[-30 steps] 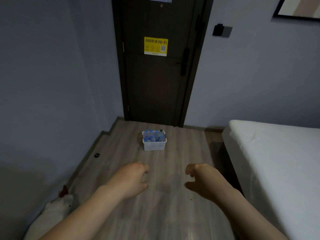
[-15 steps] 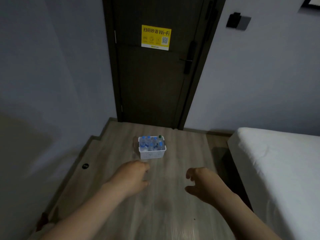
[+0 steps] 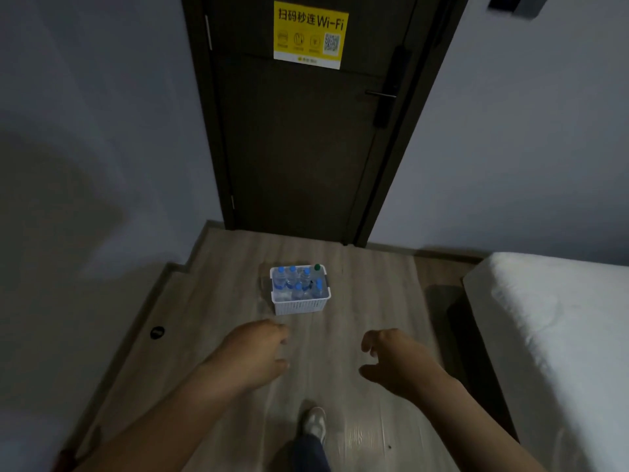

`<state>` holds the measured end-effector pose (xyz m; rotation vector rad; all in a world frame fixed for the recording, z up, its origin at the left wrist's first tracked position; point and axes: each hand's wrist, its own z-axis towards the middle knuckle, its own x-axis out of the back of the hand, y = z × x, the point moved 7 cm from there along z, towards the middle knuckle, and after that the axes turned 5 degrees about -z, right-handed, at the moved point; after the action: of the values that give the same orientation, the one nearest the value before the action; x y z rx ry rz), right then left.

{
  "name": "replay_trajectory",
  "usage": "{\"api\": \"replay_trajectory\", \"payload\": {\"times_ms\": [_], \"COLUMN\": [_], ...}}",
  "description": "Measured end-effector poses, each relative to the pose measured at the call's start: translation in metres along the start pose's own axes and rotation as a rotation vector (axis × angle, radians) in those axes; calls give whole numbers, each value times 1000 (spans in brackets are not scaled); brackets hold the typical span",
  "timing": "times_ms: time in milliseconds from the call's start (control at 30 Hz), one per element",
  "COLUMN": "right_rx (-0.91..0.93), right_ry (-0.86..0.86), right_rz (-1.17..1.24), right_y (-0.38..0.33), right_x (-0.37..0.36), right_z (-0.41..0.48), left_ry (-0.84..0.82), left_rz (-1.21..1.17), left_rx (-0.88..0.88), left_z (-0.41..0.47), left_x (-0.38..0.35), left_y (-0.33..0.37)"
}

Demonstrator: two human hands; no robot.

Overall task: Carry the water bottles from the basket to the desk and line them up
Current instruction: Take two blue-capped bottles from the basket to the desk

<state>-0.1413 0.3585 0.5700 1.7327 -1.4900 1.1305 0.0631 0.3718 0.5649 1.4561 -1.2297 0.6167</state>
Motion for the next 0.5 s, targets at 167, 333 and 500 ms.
{"api": "replay_trajectory", "payload": {"times_ms": [167,333,500], "right_rx": [17,36,59], "right_ry": [7,7,-39], "right_rz": [14,22,34], "right_y": [30,64,86], "right_x": [25,61,76], "right_z": [74,139,193], "left_ry": [17,-4,-40], "left_rz": [-10,-3,-30], "left_rx": [57,97,127], "left_z": [72,137,191], "left_x": [17,34,39], "left_y": [-12,-16,-20]}}
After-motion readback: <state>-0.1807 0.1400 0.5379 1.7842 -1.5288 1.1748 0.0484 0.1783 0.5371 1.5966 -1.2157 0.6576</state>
